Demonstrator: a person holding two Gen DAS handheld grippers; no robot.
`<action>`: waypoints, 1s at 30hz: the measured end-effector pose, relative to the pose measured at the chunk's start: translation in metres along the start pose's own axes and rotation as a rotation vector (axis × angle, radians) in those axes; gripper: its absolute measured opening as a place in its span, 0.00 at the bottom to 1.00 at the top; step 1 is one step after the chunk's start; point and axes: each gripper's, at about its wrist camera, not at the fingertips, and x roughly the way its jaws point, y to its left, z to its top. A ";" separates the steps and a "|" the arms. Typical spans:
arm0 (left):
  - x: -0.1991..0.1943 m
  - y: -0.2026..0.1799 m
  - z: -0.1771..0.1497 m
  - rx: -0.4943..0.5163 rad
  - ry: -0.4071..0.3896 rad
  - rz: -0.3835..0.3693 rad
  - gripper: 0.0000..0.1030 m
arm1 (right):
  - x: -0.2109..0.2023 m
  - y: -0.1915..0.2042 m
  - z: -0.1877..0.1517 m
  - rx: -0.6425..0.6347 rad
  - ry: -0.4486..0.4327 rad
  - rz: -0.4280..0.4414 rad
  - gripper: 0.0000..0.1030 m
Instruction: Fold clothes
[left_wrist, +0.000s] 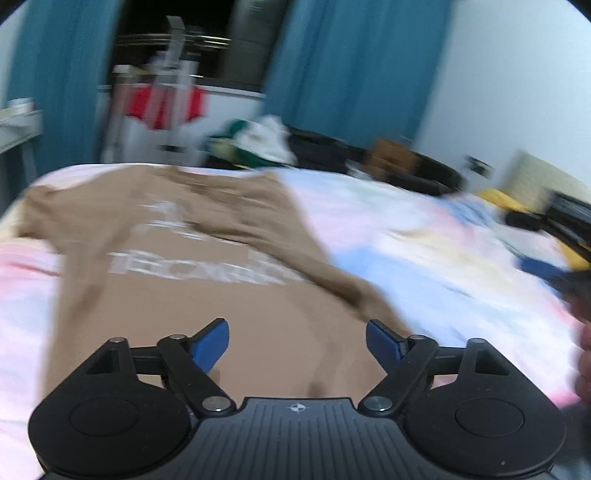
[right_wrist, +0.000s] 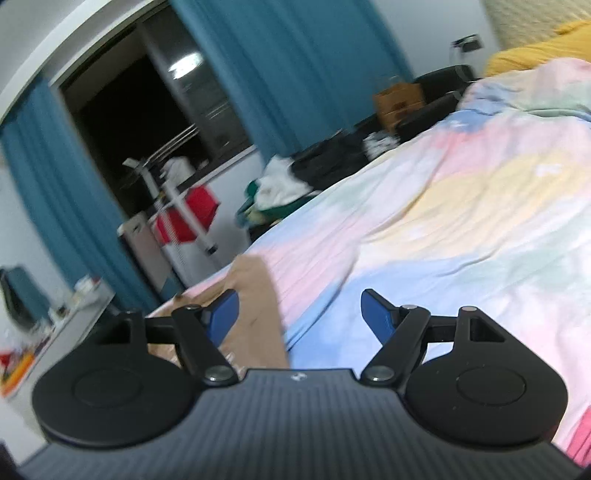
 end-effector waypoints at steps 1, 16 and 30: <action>0.002 -0.015 -0.004 0.019 0.016 -0.032 0.78 | 0.003 -0.005 0.001 0.011 -0.002 -0.007 0.73; 0.039 -0.051 -0.050 -0.032 0.257 -0.194 0.07 | 0.023 -0.035 -0.001 0.080 0.062 0.002 0.73; 0.005 0.076 -0.051 -0.383 0.366 -0.152 0.00 | 0.046 -0.002 -0.022 -0.022 0.273 0.076 0.73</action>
